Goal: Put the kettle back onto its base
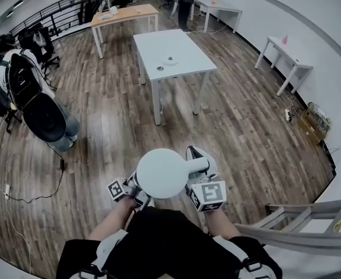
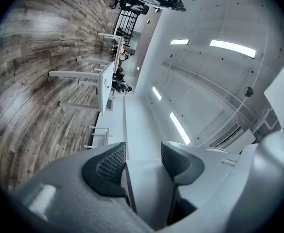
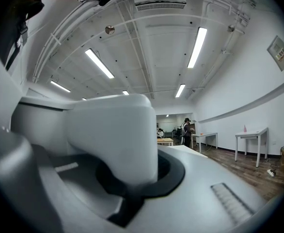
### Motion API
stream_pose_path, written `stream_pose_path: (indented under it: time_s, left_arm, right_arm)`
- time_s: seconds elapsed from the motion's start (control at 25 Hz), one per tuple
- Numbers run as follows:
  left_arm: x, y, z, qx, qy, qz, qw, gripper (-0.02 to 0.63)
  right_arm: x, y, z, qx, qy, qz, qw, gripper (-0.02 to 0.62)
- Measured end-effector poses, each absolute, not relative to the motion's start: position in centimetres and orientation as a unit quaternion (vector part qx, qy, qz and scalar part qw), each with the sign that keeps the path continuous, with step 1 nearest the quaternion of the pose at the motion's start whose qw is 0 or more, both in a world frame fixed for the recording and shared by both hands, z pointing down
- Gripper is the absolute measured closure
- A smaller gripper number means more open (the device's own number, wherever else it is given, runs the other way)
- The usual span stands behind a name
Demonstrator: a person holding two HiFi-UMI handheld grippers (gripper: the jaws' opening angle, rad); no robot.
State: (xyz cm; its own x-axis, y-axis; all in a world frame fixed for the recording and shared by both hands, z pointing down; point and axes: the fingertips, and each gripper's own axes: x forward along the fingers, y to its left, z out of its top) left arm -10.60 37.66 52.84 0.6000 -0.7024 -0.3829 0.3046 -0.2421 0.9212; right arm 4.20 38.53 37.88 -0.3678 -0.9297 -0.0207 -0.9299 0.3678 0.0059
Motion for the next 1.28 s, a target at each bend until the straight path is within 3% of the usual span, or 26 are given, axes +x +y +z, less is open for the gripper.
stream_pose_path:
  time_s: [0.52,1.28]
  left_arm:
    - [-9.3,25.9,54.7,0.658,-0.118,-0.396,0.63,0.383]
    - [-12.3,10.0,54.7,0.664,-0.109,-0.396,0.625,0.383]
  right_arm:
    - [5.8,27.8,40.1,-0.595,0.803,-0.015,0.003,0.591]
    - [2.4,12.3,39.7,-0.601,0.799,0.001,-0.002,0.59]
